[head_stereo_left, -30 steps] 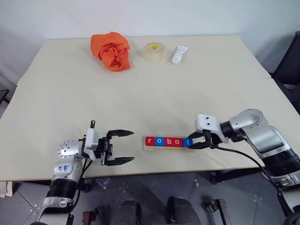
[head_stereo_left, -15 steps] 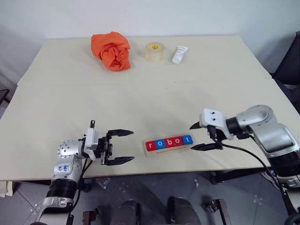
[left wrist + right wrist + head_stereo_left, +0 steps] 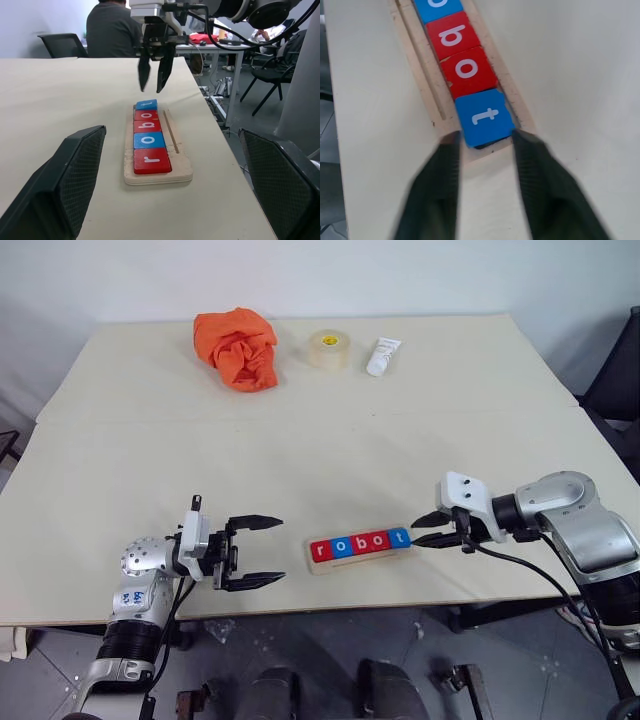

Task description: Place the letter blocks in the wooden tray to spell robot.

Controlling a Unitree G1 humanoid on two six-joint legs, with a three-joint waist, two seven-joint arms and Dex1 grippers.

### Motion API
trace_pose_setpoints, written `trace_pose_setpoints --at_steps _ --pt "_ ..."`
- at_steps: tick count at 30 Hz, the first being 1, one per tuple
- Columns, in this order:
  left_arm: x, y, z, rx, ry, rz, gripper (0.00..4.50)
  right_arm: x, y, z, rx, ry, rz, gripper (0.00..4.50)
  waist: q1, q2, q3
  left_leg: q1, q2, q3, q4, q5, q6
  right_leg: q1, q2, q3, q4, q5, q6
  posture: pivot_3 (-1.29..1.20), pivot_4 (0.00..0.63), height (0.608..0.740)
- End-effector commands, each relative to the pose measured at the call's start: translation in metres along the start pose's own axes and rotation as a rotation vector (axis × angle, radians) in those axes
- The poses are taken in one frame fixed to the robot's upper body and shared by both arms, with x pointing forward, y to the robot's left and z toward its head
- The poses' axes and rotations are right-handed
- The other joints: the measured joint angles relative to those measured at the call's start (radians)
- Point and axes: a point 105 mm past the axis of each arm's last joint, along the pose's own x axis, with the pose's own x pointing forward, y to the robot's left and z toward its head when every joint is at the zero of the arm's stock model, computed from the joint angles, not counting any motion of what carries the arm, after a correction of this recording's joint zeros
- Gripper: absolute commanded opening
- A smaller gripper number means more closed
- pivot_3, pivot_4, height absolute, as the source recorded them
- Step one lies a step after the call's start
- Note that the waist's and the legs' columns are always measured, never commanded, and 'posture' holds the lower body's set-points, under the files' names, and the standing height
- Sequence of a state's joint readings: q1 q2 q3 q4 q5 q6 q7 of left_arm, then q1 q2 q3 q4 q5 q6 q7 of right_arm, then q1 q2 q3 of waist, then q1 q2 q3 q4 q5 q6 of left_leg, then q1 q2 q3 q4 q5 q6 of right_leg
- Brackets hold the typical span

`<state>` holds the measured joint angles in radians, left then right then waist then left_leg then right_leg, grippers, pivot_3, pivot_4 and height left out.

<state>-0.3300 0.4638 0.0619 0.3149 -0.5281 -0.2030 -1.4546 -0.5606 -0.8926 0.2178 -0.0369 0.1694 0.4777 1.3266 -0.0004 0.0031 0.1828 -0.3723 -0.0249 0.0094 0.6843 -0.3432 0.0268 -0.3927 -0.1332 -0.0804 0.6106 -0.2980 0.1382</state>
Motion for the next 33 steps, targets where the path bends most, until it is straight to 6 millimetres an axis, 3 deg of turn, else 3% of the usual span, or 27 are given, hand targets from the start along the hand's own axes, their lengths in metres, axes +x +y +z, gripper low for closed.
trace_pose_setpoints --at_steps 1,15,23,28,33 --pt "-0.002 -0.001 0.005 0.025 -0.002 0.004 4.5 0.0 0.002 0.005 -0.028 -0.016 0.011 0.15 0.0 0.0 0.0 0.0 0.0 0.0 0.0 0.0 0.0 0.0 0.0 0.0 0.0 0.0 0.0 0.0 0.15 0.74" --pt "-0.001 -0.002 0.006 0.026 -0.002 0.011 4.5 0.016 0.004 -0.003 -0.022 -0.008 0.032 0.06 0.001 0.0 0.0 0.0 0.0 0.0 0.0 0.0 0.0 0.0 0.0 0.0 0.0 0.0 0.0 0.0 0.15 0.74" --pt "-0.002 -0.002 0.005 0.023 0.0 0.011 4.5 0.003 -0.001 0.017 -0.042 -0.07 -0.004 0.06 0.0 0.0 0.0 0.0 0.0 0.0 0.0 0.0 0.0 0.0 0.0 0.0 0.0 0.0 0.0 0.0 0.15 0.74" --pt "-0.001 -0.002 0.005 0.02 -0.002 0.008 4.5 -0.003 -0.019 0.025 -0.046 -0.101 -0.075 0.06 0.0 0.0 0.0 0.0 0.0 0.0 0.0 0.0 0.0 0.0 0.0 0.0 0.0 0.0 0.0 0.0 0.15 0.74" --pt "0.001 0.0 0.005 0.024 -0.005 0.007 4.5 0.01 -0.04 0.021 -0.042 -0.097 -0.113 0.06 -0.001 0.0 0.0 0.0 0.0 0.0 0.0 0.0 0.0 0.0 0.0 0.0 0.0 0.0 0.0 0.0 0.15 0.74"
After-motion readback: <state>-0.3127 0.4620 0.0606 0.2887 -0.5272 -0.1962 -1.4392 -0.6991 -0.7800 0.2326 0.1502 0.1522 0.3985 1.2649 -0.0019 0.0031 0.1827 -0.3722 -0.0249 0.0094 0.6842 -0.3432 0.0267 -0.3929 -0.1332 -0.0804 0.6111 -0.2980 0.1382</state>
